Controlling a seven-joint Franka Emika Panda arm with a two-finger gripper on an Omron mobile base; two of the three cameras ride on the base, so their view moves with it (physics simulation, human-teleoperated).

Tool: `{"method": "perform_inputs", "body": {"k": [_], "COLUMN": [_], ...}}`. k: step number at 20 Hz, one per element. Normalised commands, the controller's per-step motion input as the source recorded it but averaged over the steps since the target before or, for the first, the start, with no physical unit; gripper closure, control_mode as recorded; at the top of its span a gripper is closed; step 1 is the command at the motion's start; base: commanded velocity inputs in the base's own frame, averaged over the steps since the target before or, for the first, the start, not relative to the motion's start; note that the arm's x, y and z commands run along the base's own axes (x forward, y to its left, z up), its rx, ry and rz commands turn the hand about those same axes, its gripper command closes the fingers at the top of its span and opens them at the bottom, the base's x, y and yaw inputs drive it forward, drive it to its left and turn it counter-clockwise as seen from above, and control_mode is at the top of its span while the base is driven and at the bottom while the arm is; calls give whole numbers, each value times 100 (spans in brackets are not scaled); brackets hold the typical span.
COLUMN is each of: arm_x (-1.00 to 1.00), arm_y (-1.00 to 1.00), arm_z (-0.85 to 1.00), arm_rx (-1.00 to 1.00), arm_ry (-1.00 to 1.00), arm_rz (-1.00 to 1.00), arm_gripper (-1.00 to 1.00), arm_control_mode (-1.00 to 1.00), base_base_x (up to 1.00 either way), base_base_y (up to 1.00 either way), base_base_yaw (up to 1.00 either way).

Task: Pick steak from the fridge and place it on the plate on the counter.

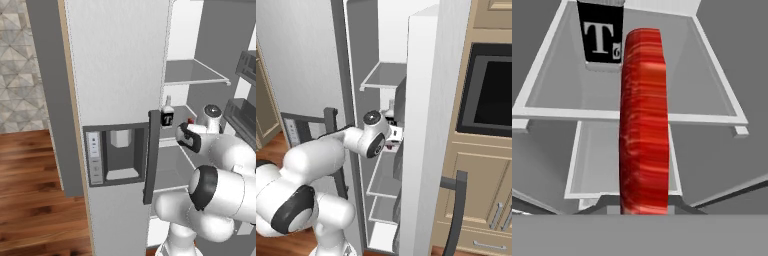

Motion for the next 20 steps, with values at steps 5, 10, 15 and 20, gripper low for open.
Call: {"method": "perform_inputs", "body": {"k": [5,10,15,20], "arm_x": [-40,-42,-60,-74], "arm_y": [8,5,14,25], "arm_z": [67,65,47,40], "arm_rx": [0,0,0,1], "arm_ry": [0,2,3,6], "arm_rz": [0,0,0,0], "arm_gripper": [100,100,100,100], "arm_control_mode": [-100,-100,-100,-100], "base_base_x": [0,0,0,0], "base_base_y": [0,0,0,0], "base_base_yaw": [0,0,0,0]}}
